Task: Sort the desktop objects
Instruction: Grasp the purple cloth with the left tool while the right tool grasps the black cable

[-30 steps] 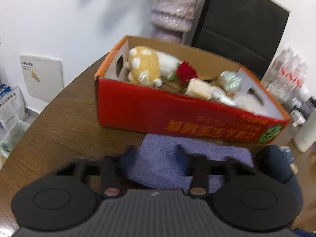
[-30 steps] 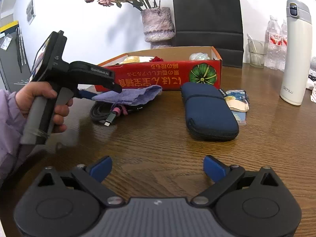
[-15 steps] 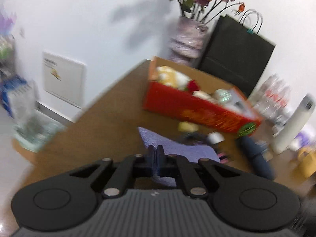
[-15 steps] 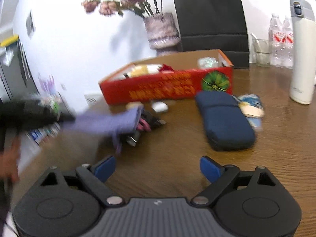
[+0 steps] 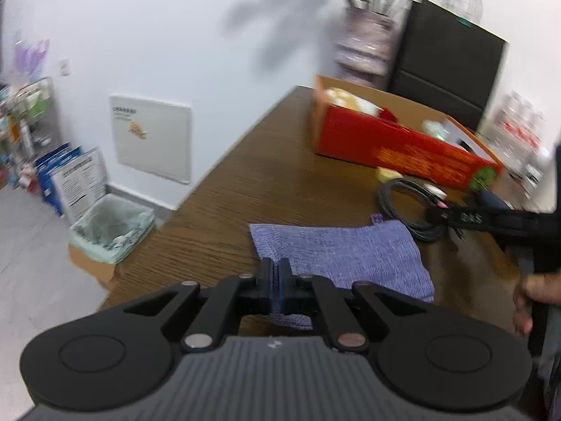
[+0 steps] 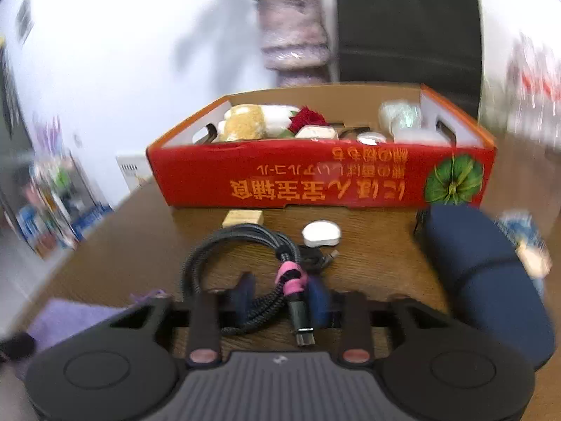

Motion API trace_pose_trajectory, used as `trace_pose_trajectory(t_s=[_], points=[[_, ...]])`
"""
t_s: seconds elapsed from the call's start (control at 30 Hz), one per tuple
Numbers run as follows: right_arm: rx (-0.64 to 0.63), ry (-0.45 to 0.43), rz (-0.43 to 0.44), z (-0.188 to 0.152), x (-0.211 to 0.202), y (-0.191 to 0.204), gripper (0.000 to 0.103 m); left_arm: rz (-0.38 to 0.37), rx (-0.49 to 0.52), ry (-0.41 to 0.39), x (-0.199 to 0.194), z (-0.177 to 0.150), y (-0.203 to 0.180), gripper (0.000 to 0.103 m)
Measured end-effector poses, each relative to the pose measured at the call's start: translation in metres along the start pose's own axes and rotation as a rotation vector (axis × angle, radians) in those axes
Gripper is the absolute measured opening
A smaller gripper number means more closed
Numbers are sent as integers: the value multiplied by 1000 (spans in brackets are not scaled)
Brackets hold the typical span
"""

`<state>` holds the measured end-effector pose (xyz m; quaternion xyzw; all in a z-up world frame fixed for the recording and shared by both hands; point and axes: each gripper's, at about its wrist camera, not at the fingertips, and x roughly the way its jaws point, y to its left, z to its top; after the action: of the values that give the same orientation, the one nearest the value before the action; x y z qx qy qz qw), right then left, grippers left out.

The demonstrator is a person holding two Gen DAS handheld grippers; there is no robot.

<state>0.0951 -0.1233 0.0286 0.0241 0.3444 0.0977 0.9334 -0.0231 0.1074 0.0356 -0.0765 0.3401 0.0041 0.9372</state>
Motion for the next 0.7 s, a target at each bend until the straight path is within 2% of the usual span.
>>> trace_pose_trajectory(t_s=[0.07, 0.13, 0.27, 0.4, 0.53, 0.7], points=[[-45, 14, 6, -3, -7, -1, 27, -9, 16, -2, -3, -6, -4, 4], [-60, 20, 5, -8, -18, -9, 20, -22, 13, -13, -8, -10, -5, 3], [-32, 4, 8, -29, -56, -32, 16, -79, -22, -80, -26, -5, 0, 3], [-48, -80, 3, -39, -102, -37, 13, -140, -6, -179, -51, 11, -11, 3], [-87, -140, -5, -38, -131, -30, 13, -233, -4, -235, -72, 27, -29, 3], [-99, -211, 8, -24, -153, -27, 13, -276, 33, -334, -88, 53, -52, 3]])
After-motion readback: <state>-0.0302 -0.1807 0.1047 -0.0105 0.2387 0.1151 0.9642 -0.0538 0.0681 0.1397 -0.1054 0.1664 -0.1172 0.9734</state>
